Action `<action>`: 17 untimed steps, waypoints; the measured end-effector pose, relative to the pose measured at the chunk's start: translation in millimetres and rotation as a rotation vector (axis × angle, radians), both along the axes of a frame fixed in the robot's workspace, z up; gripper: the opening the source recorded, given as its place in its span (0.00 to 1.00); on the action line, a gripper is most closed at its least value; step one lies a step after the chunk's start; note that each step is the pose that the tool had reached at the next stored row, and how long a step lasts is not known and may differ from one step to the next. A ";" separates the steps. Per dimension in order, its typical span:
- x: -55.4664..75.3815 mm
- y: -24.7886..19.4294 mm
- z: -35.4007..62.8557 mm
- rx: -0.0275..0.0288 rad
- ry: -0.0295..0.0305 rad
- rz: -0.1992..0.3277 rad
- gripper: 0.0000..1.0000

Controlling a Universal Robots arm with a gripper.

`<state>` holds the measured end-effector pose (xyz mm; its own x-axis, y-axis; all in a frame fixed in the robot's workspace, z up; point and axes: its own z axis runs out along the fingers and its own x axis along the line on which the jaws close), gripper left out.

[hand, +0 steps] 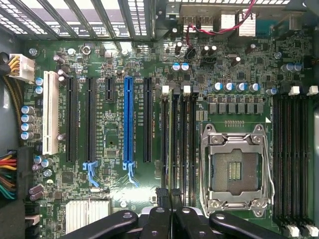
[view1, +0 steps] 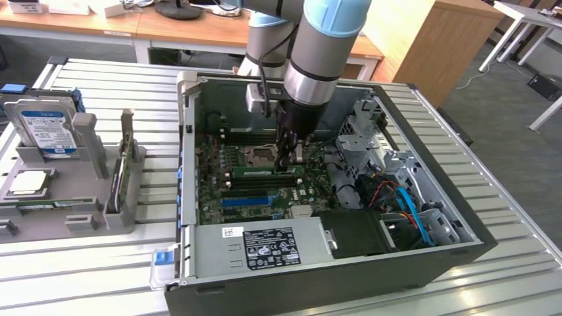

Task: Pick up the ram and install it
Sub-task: 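Insert the ram into the slot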

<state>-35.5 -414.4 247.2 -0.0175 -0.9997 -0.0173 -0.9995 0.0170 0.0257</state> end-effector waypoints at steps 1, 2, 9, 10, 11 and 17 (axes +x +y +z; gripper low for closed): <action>0.0 0.0 -0.6 0.0003 -0.0001 0.000 0.12; 0.0 0.1 -1.1 0.0002 -0.0001 0.000 0.12; 0.0 0.0 -2.6 0.0000 0.0000 0.000 0.12; 0.1 0.1 -3.1 0.0004 -0.0001 0.000 0.12; 0.1 0.1 -3.7 0.0005 -0.0002 0.000 0.12; 0.0 0.0 -6.2 -0.0001 0.0000 0.000 0.12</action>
